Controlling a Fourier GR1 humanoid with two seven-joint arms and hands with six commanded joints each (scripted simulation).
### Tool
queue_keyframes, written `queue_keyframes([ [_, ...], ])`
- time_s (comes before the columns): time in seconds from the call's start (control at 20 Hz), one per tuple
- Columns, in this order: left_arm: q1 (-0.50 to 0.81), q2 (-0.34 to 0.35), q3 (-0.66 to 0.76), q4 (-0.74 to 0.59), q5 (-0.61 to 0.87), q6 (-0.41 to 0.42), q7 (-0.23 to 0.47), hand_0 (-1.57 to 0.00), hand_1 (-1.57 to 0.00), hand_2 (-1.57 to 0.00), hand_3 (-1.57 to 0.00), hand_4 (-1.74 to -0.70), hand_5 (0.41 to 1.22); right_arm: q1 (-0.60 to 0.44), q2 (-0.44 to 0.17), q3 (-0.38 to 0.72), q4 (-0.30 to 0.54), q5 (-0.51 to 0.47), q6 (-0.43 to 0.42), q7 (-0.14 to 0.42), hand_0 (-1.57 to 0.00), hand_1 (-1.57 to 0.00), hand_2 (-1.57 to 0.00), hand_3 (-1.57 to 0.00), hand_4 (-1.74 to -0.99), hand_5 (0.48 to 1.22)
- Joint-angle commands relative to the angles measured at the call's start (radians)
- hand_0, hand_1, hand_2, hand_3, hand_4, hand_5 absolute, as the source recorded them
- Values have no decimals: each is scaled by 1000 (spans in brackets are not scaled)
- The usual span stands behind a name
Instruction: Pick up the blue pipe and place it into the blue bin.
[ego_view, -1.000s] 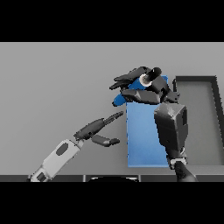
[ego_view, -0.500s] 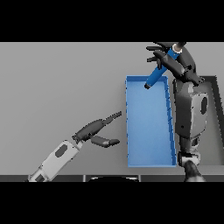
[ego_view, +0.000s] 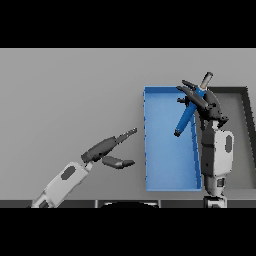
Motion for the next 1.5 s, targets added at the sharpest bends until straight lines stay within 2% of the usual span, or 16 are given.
queue_keyframes([
  [0.0,-7,-2,1,-5,-2,5,9,1,1,1,1,-827,470,26,-12,36,7,1,-49,0,-1571,-1571,-1571,-1571,-1499,1221],
  [0.05,6,7,-1,-18,1,2,0,1,1,1,1,-829,470,59,-33,67,22,3,-77,0,-1571,-1571,-1571,-1571,-1499,1221],
  [0.15,1,7,4,0,5,-2,10,1,1,1,1,-826,470,104,-85,152,31,-36,-112,0,-1571,-1571,-1571,-1080,-1586,1221],
  [0.2,7,3,-1,4,-1,2,10,1,1,1,1,-827,471,141,-103,202,21,-54,-116,0,-1571,-1571,-1571,-1178,-1569,1221],
  [0.35,-1,-9,-5,2,-6,8,10,1,1,1,1,-826,475,180,-136,282,-8,-69,-163,-44,-1571,-1571,-1571,-693,-1653,1205],
  [0.45,-7,-4,0,0,7,0,21,1,1,1,1,-827,474,189,-153,324,-4,-81,-215,-86,-1571,-1571,-1571,-1009,-1583,1199],
  [0.5,-12,-6,0,-3,6,3,25,1,1,1,1,-829,474,192,-153,339,5,-101,-257,-102,-1465,-1382,-1333,-807,-1534,1190],
  [0.6,-15,-3,2,4,3,1,16,1,1,1,1,-829,476,191,-169,380,43,-169,-280,-119,-937,-884,-853,-516,-1404,1159],
  [0.65,-14,-10,-2,8,1,2,15,1,1,1,1,-828,476,186,-181,403,64,-193,-300,-31,-749,-707,-682,-413,-1344,1172],
  [0.7,-11,-13,-4,5,-1,6,13,1,1,1,1,-828,476,188,-208,464,80,-248,-319,0,-599,-566,-545,-330,-1302,1182],
  [0.8,-2,-6,-4,-10,3,6,11,1,1,1,1,-827,477,157,-317,623,110,-339,-277,0,-383,-362,-349,-211,-1234,1091],
  [0.9,5,10,-2,-26,7,4,15,1,1,1,1,-829,477,122,-400,731,89,-349,-257,0,-246,-231,-223,-135,-1204,1002],
  [0.95,-1,-4,-8,-18,-1,12,33,1,1,1,1,-830,475,106,-416,762,86,-363,-265,0,-196,-185,-178,-107,-1199,967],
  [1.05,2,8,0,-12,-2,10,10,1,1,1,1,-831,472,96,-452,814,61,-380,-274,0,-154,-118,-114,-68,-1192,907],
  [1.25,10,4,-5,-22,6,7,16,1,1,1,1,-829,471,83,-464,842,58,-391,-307,-1,-63,-48,-46,-27,-1188,818],
  [1.45,8,8,-6,-28,-6,15,18,1,1,1,1,-826,470,92,-466,843,48,-391,-315,-20,-25,-19,-18,-11,-1176,783],
])
